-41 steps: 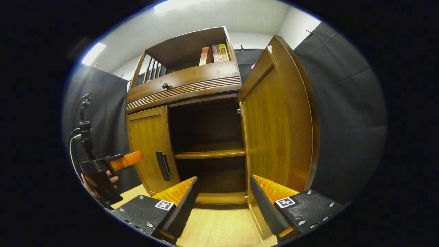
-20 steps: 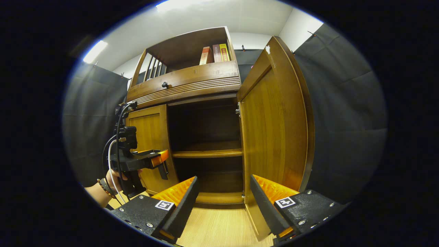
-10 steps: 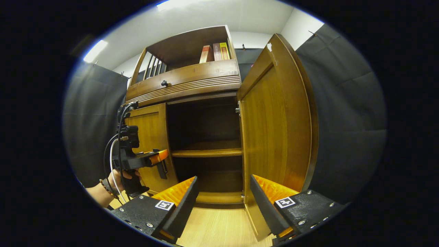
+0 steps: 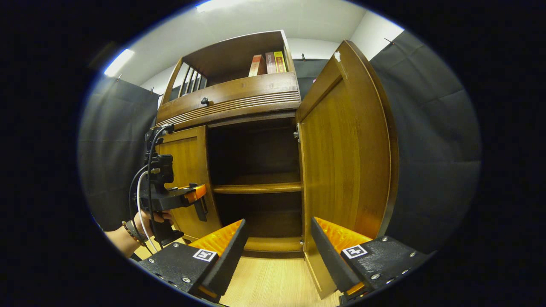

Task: Open the right door of the double-door shoe cabinet with the right hand, and open the left door with the left hand.

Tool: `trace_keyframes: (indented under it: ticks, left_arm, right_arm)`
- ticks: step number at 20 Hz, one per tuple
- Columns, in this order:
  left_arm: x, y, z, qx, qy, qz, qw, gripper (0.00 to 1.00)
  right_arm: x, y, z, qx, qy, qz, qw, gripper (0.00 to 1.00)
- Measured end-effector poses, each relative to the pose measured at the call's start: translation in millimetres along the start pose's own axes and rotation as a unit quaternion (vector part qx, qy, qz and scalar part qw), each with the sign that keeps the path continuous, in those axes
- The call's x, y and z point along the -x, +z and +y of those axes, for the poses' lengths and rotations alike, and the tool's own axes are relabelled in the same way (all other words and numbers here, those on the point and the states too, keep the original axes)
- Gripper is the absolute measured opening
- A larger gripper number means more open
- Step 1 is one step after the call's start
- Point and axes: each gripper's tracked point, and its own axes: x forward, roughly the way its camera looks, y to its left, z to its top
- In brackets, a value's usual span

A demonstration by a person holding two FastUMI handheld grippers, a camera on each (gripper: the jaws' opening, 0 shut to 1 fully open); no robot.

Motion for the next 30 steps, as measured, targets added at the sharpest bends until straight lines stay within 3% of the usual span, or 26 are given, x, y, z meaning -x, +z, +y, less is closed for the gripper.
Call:
trace_keyframes:
  ticks: [1, 4, 5, 6, 12, 23, 30]
  left_arm:
    - [5, 0, 0, -0.005, 0.001, 0.000, 1.000, 0.37]
    - [19, 0, 2, -0.006, 0.001, 0.004, 1.000, 0.39]
    - [23, 0, 2, -0.007, -0.001, 0.004, 1.000, 0.39]
    - [29, 0, 3, -0.010, -0.004, 0.000, 1.000, 0.38]
    - [69, 3, 9, -0.027, -0.021, -0.007, 0.999, 0.39]
    - [139, 4, 38, -0.018, -0.012, 0.001, 1.000, 0.39]
    - [196, 6, 84, -0.014, 0.031, 0.007, 0.999, 0.39]
  right_arm:
    - [1, 0, 0, 0.005, -0.002, 0.000, 1.000, 0.92]
    - [0, -1, 0, 0.011, -0.003, 0.001, 1.000, 0.92]
    - [-2, 0, 2, 0.009, -0.001, 0.002, 1.000, 1.00]
    - [-2, -2, 4, 0.007, 0.002, 0.002, 1.000, 0.92]
    - [-9, -7, 17, 0.020, 0.016, 0.007, 1.000, 0.92]
    - [-15, -11, 36, 0.017, 0.026, 0.004, 1.000, 0.92]
    - [-19, -17, 45, 0.016, 0.006, -0.002, 1.000, 0.92]
